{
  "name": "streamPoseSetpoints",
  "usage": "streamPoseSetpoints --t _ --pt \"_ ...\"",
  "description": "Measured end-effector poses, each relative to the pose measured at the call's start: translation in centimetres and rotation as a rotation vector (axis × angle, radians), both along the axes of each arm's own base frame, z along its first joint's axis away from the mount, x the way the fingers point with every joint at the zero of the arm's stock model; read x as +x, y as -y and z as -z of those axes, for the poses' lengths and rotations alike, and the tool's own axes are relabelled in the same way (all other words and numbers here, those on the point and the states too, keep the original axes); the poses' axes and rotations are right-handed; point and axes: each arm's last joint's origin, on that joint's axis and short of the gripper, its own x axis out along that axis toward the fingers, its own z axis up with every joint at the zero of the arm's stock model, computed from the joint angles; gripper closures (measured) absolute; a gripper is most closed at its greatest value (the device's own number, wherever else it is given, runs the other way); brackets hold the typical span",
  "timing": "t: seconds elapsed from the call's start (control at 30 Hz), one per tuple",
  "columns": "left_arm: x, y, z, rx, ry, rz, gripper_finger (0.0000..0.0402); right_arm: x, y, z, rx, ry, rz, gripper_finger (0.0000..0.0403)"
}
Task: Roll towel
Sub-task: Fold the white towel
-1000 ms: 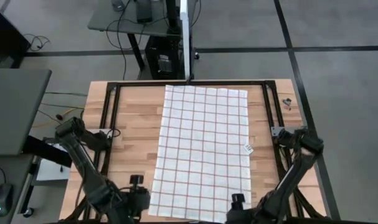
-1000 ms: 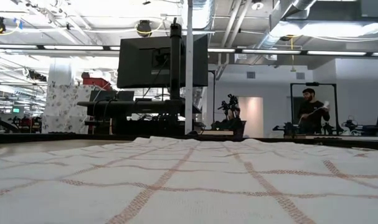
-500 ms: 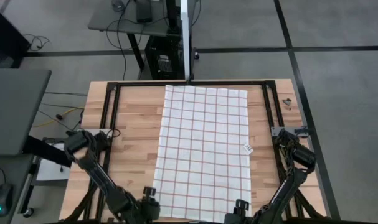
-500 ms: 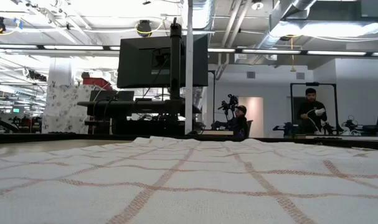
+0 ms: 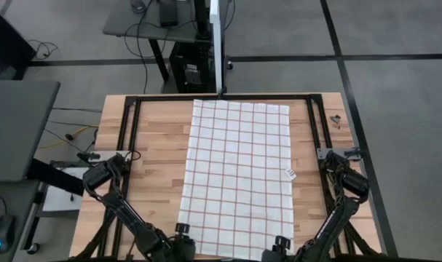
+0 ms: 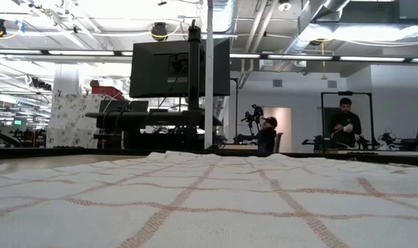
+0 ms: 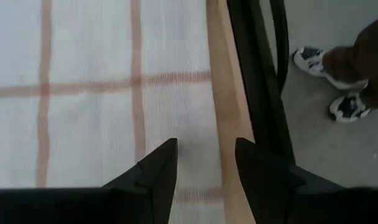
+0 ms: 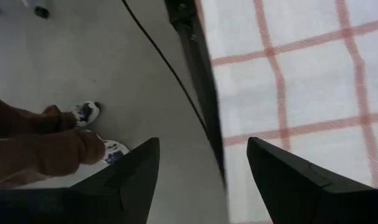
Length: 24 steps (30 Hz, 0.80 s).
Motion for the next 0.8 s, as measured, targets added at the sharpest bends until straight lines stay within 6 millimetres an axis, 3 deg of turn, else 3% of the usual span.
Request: streamPoseSetpoints --t 0.4,0.8 --pt "0.7 -0.4 1.5 0.005 -0.036 -0.065 0.0255 0.0 0.1 1.3 -0.081 -0.018 -0.085 0.0168" --pt "0.7 -0.4 1.7 -0.046 -0.033 -0.165 0.0255 -0.8 -0.4 5.9 -0.196 -0.102 -0.025 0.0169"
